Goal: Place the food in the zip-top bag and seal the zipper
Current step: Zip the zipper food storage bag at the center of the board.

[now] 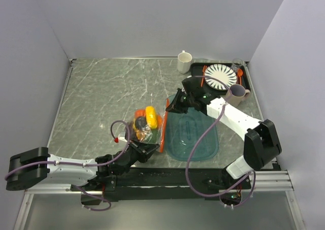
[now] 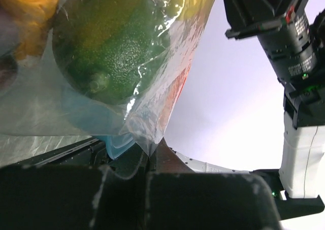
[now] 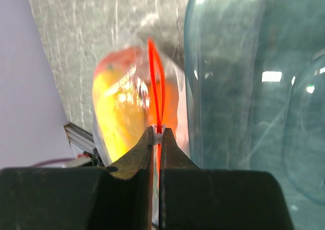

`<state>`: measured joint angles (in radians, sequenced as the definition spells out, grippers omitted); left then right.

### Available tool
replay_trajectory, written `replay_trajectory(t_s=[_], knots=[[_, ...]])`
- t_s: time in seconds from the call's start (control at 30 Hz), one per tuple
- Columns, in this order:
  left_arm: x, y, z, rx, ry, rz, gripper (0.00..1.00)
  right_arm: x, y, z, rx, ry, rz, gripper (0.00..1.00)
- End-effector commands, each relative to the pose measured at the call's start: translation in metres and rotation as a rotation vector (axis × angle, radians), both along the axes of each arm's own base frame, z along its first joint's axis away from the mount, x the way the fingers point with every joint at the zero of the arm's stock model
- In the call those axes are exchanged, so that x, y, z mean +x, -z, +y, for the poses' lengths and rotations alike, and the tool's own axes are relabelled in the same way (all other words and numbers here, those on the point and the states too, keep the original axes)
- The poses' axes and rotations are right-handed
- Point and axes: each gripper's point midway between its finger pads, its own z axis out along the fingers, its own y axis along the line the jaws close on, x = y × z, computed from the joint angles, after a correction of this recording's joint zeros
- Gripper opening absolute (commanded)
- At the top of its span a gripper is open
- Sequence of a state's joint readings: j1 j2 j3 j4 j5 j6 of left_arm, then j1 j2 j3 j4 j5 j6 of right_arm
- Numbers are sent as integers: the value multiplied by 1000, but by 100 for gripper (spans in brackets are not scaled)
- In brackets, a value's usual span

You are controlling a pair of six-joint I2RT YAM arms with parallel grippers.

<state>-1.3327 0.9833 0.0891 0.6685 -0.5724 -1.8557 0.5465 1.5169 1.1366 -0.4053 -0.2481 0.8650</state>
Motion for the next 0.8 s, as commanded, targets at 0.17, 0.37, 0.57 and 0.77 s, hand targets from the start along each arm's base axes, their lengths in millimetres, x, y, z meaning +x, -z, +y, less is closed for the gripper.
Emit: replay_trajectory(t_s=[0.17, 0.37, 0.57, 0.77], knots=[[-20, 11, -4, 14, 95, 26, 1, 79, -43, -11, 27, 108, -212, 0], [-20, 11, -6, 12, 100, 26, 1, 97, -48, -13, 40, 112, -222, 0], [-21, 12, -8, 9, 106, 26, 1, 117, -47, -15, 30, 108, -216, 0], [-19, 4, -9, -5, 101, 6, 1, 115, -44, -14, 26, 85, -217, 5]])
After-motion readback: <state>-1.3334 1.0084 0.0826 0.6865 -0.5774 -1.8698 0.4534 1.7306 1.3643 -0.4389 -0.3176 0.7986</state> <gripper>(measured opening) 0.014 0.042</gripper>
